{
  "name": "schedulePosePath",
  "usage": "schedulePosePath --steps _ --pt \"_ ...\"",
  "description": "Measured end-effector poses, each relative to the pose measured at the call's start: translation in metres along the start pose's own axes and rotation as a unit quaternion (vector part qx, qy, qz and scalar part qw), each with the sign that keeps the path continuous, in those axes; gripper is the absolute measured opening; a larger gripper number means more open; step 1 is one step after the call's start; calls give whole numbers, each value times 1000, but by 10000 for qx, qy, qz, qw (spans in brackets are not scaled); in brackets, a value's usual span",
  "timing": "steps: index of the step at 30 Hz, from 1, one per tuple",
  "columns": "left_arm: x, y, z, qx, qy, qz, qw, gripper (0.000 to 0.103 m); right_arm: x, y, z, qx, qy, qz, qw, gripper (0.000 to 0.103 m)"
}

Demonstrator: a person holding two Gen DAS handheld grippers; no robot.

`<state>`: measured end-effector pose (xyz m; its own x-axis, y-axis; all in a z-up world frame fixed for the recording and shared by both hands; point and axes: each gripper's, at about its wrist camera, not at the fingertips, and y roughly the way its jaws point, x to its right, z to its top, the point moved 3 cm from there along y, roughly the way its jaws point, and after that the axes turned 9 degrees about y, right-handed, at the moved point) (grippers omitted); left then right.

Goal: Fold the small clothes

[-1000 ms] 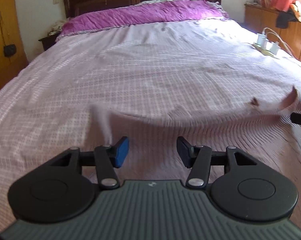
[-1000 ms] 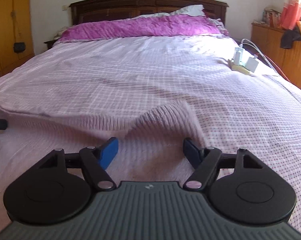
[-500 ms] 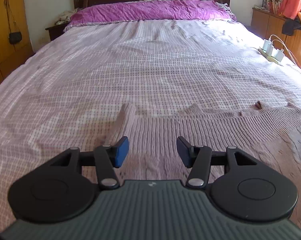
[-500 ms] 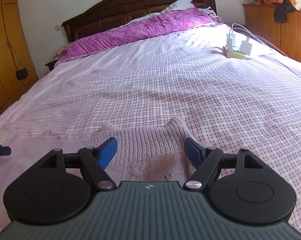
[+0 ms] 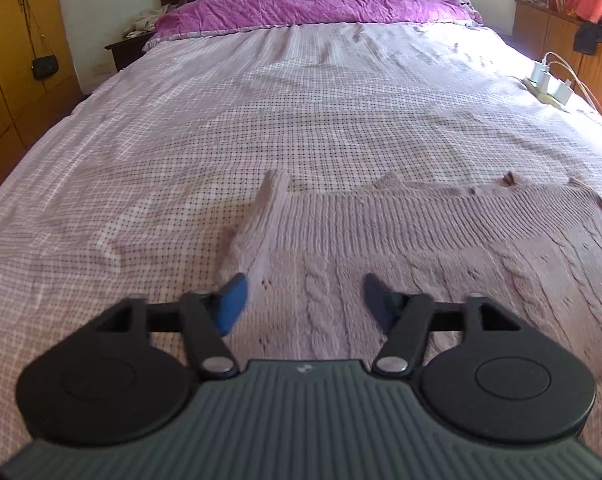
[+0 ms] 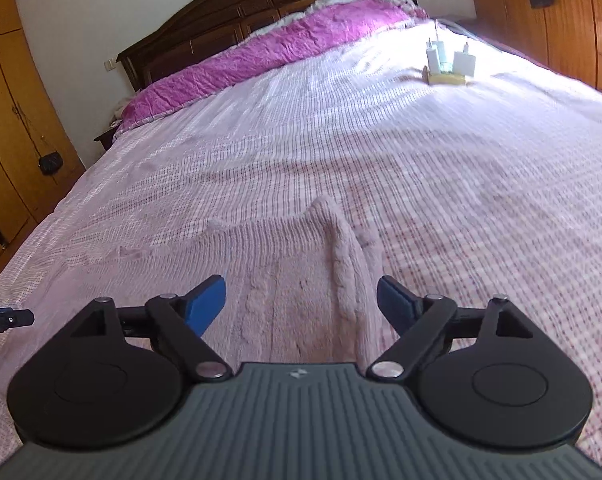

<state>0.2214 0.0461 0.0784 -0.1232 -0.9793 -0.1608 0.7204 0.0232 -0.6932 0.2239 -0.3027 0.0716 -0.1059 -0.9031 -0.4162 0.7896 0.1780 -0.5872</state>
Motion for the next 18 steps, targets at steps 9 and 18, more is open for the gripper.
schedulePosePath --steps 9,18 --pt "14 -22 -16 -129 272 253 9992 77 19 -18 -22 -324 240 27 9992 94" --pt "7 -19 -26 -361 33 263 9990 77 37 -5 -47 -678 425 138 9967 95"
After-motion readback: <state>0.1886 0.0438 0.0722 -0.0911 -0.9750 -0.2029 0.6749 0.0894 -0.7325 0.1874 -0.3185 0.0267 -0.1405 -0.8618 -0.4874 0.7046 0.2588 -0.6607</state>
